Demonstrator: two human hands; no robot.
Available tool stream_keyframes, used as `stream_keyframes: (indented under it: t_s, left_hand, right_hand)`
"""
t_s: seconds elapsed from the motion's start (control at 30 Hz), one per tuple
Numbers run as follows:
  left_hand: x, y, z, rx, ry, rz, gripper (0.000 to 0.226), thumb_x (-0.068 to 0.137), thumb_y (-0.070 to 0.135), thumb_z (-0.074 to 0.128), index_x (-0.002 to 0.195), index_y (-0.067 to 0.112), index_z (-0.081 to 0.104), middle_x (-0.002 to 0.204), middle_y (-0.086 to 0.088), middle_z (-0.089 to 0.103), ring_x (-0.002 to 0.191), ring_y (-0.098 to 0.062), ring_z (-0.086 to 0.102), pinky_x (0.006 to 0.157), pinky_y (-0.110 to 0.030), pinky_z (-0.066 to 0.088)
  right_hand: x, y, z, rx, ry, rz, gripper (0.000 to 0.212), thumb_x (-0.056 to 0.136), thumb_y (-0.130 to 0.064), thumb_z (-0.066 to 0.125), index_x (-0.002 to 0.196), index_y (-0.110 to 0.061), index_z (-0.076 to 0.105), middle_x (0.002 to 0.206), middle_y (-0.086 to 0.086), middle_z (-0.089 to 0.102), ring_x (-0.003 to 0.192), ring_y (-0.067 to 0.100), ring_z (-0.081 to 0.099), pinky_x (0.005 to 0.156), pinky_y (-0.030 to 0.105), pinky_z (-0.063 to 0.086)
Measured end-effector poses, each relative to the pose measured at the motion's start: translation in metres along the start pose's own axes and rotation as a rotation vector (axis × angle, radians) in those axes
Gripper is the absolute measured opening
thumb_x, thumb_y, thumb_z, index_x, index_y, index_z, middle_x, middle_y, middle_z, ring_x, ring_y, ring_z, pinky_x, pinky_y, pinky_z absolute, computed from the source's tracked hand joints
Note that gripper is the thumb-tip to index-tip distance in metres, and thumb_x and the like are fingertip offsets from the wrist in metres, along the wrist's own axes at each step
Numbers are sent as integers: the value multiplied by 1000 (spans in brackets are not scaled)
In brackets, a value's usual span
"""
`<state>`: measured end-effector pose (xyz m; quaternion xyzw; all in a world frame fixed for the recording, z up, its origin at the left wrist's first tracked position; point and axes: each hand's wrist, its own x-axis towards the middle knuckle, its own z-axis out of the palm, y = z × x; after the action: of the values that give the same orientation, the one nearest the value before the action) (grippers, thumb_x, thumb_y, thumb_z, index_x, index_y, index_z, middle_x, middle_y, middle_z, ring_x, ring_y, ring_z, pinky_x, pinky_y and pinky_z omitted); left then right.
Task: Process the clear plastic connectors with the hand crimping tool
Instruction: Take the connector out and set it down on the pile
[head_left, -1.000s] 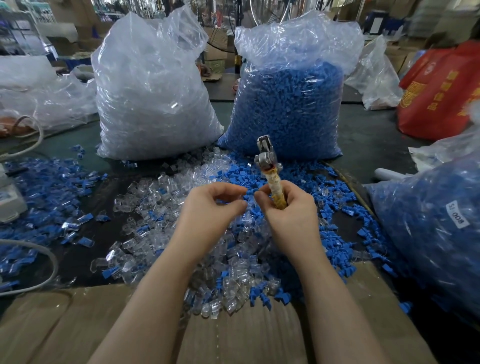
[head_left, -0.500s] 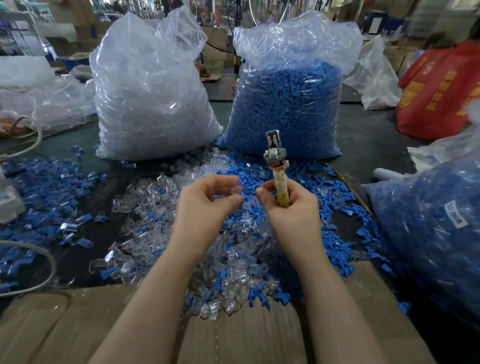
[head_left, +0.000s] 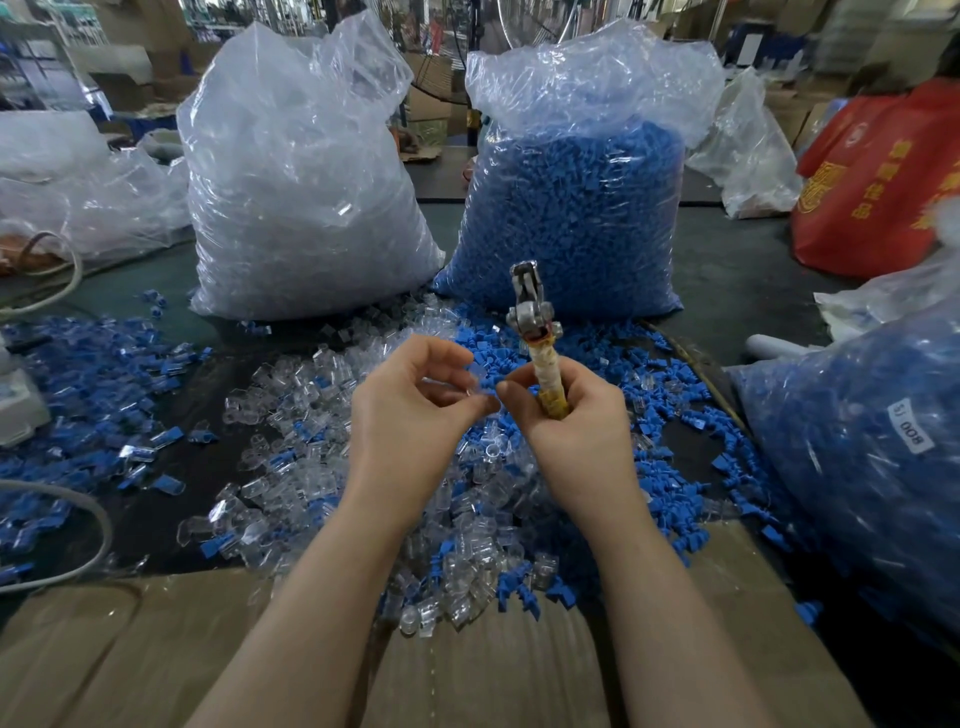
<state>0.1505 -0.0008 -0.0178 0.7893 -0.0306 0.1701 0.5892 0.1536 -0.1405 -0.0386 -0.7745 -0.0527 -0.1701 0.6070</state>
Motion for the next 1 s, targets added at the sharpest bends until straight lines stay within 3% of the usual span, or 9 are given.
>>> stream_keyframes:
  t_s: [0.23, 0.4, 0.6, 0.73, 0.8, 0.9, 1.0]
  left_hand:
    - [-3, 1, 1, 112, 49, 90, 29, 69, 10, 87, 86, 23, 68, 78, 11, 69, 67, -3, 67, 61, -18, 54]
    - [-3, 3, 1, 152, 44, 113, 27, 70, 6, 85, 85, 22, 69, 78, 11, 69, 69, -1, 66, 62, -17, 55]
    - [2, 5, -1, -71, -79, -79, 23, 74, 0, 82, 88, 16, 73, 82, 3, 75, 77, -10, 72, 70, -20, 58]
    - [3, 4, -3, -148, -111, -143, 15, 78, 6, 80, 88, 17, 76, 81, 5, 76, 75, -4, 71, 69, -15, 54]
    - [3, 4, -4, -188, -118, -158, 13, 78, 7, 80, 88, 16, 76, 81, 5, 76, 75, -3, 70, 70, -15, 54]
    - [2, 3, -4, -210, -115, -167, 14, 77, 7, 80, 87, 15, 76, 82, 5, 76, 77, -4, 70, 70, -15, 54]
    - [1, 2, -5, -201, -98, -167, 14, 77, 6, 80, 87, 14, 76, 81, 5, 76, 76, -5, 71, 70, -16, 55]
  right_hand:
    - [-1, -1, 1, -21, -8, 14, 12, 87, -24, 74, 78, -23, 66, 68, 2, 64, 61, 23, 56, 61, 44, 52]
    - [-1, 0, 2, -48, -14, 26, 12, 86, -26, 73, 78, -22, 65, 63, -3, 60, 54, 9, 47, 56, 40, 47]
    - [1, 1, 0, -49, 22, 40, 14, 86, -25, 74, 76, -23, 64, 61, -8, 59, 54, 8, 48, 56, 39, 48]
    - [2, 4, 0, -76, 31, 34, 14, 87, -24, 73, 77, -22, 63, 56, -14, 56, 48, 3, 44, 46, 19, 37]
    - [1, 4, 0, -84, 25, 25, 14, 87, -25, 72, 77, -24, 63, 56, -16, 56, 48, 3, 46, 47, 15, 35]
    - [0, 4, -1, -95, 14, 18, 15, 88, -25, 72, 76, -27, 63, 57, -17, 57, 49, 2, 48, 49, 15, 35]
    - [-1, 5, -1, -93, 4, 27, 12, 87, -26, 71, 78, -23, 64, 56, -12, 56, 49, 4, 44, 50, 30, 40]
